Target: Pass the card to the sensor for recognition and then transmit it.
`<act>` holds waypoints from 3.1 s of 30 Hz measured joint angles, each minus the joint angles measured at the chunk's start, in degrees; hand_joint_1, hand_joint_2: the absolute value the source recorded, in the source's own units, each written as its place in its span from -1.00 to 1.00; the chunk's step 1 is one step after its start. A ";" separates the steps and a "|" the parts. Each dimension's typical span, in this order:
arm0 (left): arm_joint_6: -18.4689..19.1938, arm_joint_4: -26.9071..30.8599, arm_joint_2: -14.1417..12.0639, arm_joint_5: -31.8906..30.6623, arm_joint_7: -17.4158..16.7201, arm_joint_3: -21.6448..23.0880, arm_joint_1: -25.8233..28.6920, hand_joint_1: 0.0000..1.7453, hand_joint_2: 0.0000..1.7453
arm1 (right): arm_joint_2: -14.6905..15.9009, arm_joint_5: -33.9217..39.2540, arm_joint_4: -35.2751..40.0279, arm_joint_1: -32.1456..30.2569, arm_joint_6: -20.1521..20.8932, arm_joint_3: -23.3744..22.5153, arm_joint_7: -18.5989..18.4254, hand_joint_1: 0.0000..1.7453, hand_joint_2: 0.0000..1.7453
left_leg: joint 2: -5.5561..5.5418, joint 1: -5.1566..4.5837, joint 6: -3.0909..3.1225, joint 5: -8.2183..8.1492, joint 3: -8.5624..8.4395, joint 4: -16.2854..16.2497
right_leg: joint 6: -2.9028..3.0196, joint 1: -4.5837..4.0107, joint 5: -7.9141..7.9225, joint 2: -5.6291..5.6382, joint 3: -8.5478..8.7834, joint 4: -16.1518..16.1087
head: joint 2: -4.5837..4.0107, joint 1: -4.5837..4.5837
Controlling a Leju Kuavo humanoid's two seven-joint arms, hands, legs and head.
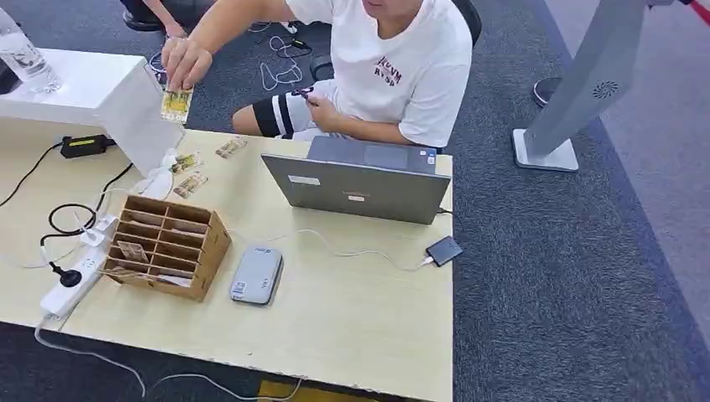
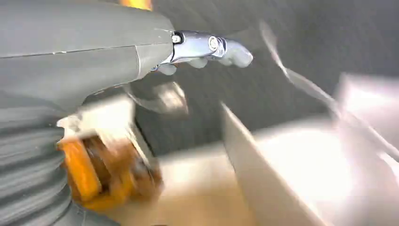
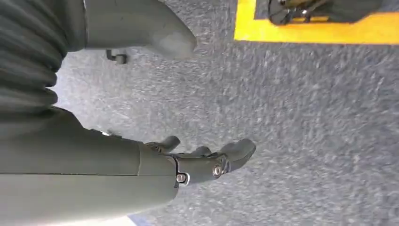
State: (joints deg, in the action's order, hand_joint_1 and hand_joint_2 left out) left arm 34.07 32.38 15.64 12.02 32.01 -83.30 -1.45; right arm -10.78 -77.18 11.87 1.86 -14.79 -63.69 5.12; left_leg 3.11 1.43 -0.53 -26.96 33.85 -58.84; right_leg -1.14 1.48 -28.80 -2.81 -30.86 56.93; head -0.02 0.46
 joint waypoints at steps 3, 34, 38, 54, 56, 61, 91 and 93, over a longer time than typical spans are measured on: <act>-10.88 30.63 1.17 12.52 -8.06 7.96 7.83 -1.00 1.00 | 0.04 -0.55 0.04 -0.01 -0.55 0.00 0.04 -1.00 1.00 | 0.34 0.55 -0.43 -0.25 -0.23 -0.21 | 0.39 -0.49 -0.05 0.27 -0.09 -0.05 | 0.00 0.13; -49.44 62.15 -29.02 -77.50 -31.60 87.10 -8.41 -1.00 1.00 | -0.07 -4.13 -0.31 2.42 2.99 2.34 -2.69 -1.00 1.00 | -0.08 0.23 -0.33 0.35 0.03 -0.10 | 0.38 -0.19 0.27 -0.11 -0.15 0.12 | 0.00 -0.04; -49.55 60.71 -30.31 -77.50 -31.84 88.73 -9.34 -1.00 1.00 | -0.07 -4.13 -0.33 2.43 2.99 2.38 -2.69 -1.00 1.00 | -0.06 0.23 -0.34 0.32 0.09 -0.11 | 0.37 -0.19 0.25 -0.09 -0.24 0.11 | 0.00 -0.07; -46.16 49.28 -30.22 -79.27 -36.91 95.41 -19.10 1.00 1.00 | -0.07 -6.21 -0.39 2.69 4.15 4.50 -5.34 -1.00 1.00 | -0.06 0.21 -0.30 0.42 0.20 -0.12 | 0.34 -0.18 0.33 -0.09 -0.32 0.11 | 0.00 -0.07; -46.01 49.17 -30.13 -77.26 -36.43 95.61 -18.88 1.00 1.00 | -0.07 -6.27 -0.39 2.70 4.15 4.96 -5.38 -1.00 1.00 | -0.06 0.21 -0.29 0.41 0.21 -0.12 | 0.34 -0.19 0.32 -0.09 -0.34 0.11 | 0.00 -0.07; -45.50 48.93 -30.00 -75.40 -35.23 95.70 -18.38 1.00 1.00 | -0.07 -6.43 -0.37 2.70 4.15 5.46 -6.10 -1.00 1.00 | -0.06 0.22 -0.29 0.41 0.23 -0.11 | 0.34 -0.20 0.31 -0.09 -0.40 0.11 | 0.00 -0.07; -44.30 48.05 -26.59 -82.18 -36.36 100.44 -11.98 1.00 1.00 | -0.07 -7.65 -0.39 2.34 4.08 7.41 -6.47 -1.00 1.00 | -0.05 0.21 -0.29 0.40 0.26 -0.11 | 0.34 -0.19 0.31 -0.08 -0.39 0.11 | 0.00 -0.09; -44.02 46.87 -26.40 -82.83 -36.91 101.16 -10.79 1.00 1.00 | -0.07 -8.15 -0.39 2.36 4.11 7.78 -6.78 -1.00 1.00 | -0.04 0.21 -0.29 0.40 0.27 -0.11 | 0.34 -0.19 0.31 -0.08 -0.41 0.10 | 0.00 -0.09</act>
State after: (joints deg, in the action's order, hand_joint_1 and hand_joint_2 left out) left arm -9.94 79.25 -10.75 -70.82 -4.90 17.86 -12.24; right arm -10.84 -85.33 11.47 4.22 -10.69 -55.91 -1.66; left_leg 3.06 1.64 -0.81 -26.56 34.12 -58.96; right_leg -0.80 1.29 -28.49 -2.89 -31.26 57.03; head -0.02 0.37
